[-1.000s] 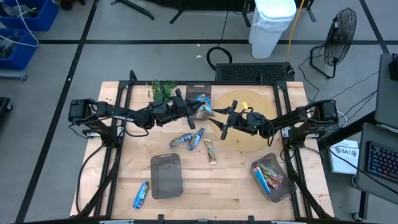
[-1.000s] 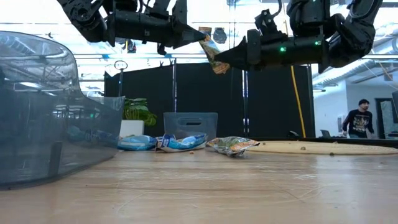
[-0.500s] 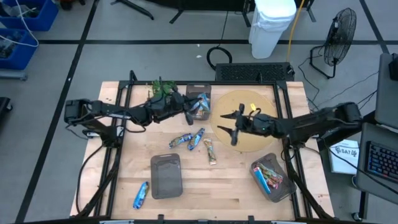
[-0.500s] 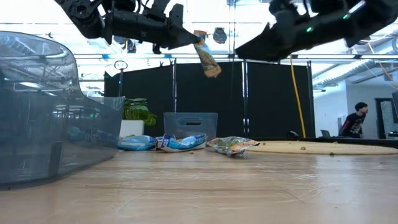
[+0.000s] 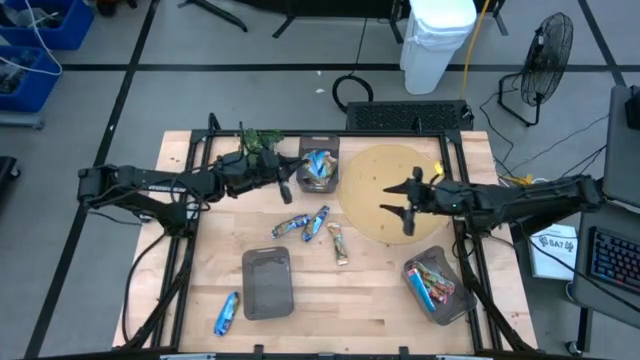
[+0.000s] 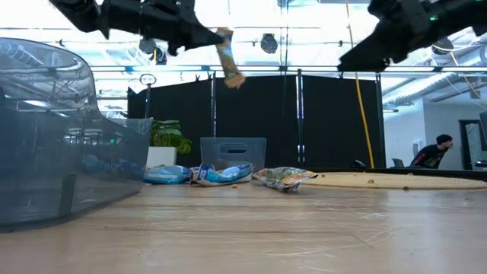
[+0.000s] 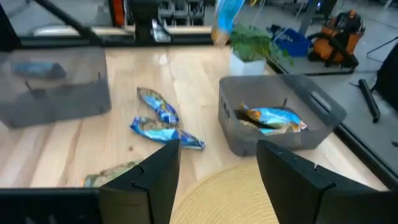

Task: Pick and place Granola Bars by type
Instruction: Put the yellow granola bar into the top black bin

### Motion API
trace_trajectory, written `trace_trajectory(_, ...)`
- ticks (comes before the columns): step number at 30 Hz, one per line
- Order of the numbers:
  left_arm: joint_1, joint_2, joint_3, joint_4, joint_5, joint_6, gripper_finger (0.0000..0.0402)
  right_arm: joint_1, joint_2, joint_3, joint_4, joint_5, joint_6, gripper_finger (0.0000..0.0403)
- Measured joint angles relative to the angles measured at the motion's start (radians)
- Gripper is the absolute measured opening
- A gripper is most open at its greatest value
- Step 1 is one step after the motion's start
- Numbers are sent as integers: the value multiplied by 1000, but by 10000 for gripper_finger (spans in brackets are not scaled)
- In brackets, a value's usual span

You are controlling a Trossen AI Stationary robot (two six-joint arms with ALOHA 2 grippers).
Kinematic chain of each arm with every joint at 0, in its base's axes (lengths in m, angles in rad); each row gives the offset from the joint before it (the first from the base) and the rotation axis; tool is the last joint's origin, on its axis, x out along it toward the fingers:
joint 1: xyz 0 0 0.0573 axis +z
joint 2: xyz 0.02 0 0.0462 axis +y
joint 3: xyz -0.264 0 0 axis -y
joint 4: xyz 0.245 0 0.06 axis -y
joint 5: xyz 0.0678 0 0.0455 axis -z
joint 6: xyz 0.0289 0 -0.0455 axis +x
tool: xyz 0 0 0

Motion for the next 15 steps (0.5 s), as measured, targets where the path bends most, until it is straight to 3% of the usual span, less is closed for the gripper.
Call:
trace_trajectory(8, 19, -117, -116, 15, -1, -26, 0, 6, -278, -155, 22, 5, 54, 203)
trace_trajectory(15, 41, -169, -179, 19, -1, -57, 0, 7, -453, -194, -45, -3, 41, 203)
